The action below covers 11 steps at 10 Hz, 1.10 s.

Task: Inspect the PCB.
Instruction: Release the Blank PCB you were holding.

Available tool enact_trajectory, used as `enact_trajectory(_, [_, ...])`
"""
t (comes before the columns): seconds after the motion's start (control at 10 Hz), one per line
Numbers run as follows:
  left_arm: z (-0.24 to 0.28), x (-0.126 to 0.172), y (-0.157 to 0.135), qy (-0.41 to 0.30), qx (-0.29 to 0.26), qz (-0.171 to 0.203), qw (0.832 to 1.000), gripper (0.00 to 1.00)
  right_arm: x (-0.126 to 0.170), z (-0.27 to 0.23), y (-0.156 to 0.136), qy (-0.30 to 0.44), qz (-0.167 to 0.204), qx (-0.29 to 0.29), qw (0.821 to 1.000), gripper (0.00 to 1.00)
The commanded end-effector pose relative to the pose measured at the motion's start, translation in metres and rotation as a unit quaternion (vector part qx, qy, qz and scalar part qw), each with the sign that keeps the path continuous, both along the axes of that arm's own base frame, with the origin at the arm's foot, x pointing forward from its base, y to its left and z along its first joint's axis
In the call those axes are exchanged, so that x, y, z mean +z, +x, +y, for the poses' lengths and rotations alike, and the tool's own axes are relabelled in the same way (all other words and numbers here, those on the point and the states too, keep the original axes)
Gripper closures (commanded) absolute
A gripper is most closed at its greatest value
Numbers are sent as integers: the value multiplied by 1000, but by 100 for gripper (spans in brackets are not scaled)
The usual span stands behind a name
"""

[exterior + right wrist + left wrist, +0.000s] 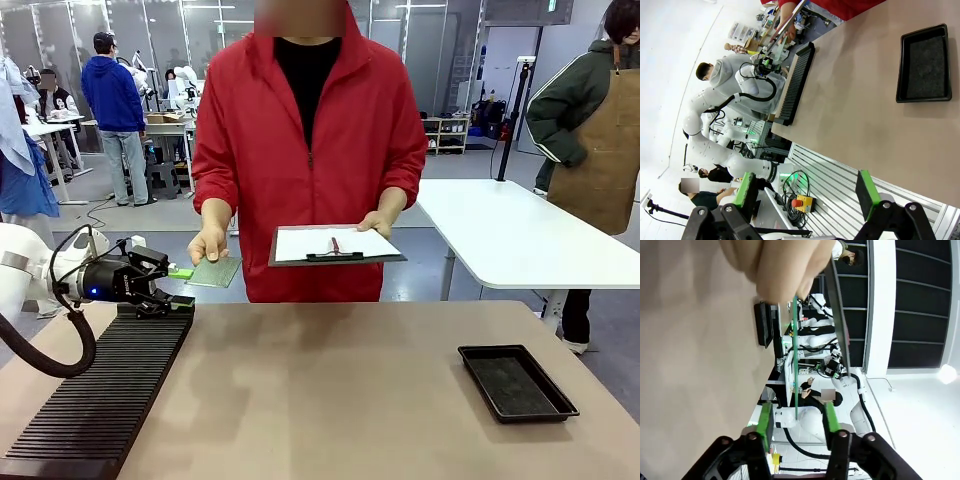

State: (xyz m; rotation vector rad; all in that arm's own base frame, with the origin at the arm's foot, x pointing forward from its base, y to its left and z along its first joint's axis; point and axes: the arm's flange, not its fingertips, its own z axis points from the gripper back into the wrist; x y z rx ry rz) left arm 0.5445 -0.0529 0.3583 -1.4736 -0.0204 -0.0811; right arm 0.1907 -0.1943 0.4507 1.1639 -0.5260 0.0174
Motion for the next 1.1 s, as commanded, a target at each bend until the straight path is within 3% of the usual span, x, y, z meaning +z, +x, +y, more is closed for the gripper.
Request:
enact_trajectory(0.0, [1,4,-3,-12,-3,-7,1000,0,1,0,-1,2,-10,2,1000,0])
enact_trajectory(0.1, [0,4,-3,-12,-3,-5,1000,27,1,0,-1,2,-10,2,1000,0])
enact_trajectory(0.2, [0,4,-2,-13,-2,-5,1000,0,1,0,-1,2,-10,2,1000,0])
enact_trajectory(0.5, [0,7,-1,-10,-1,-3,1000,0,1,0,-1,2,-10,2,1000,0])
enact_trajectory(0.8, [29,35,-17,-35,-17,-9,999,0,1,0,-1,2,-10,2,1000,0])
enact_trajectory(0.9, [33,39,-23,-26,-62,-4,998,0,1,0,-1,2,-10,2,1000,0])
enact_trajectory(1.0, [18,23,-6,-25,-8,-12,1000,0,1,0,-1,2,-10,2,1000,0])
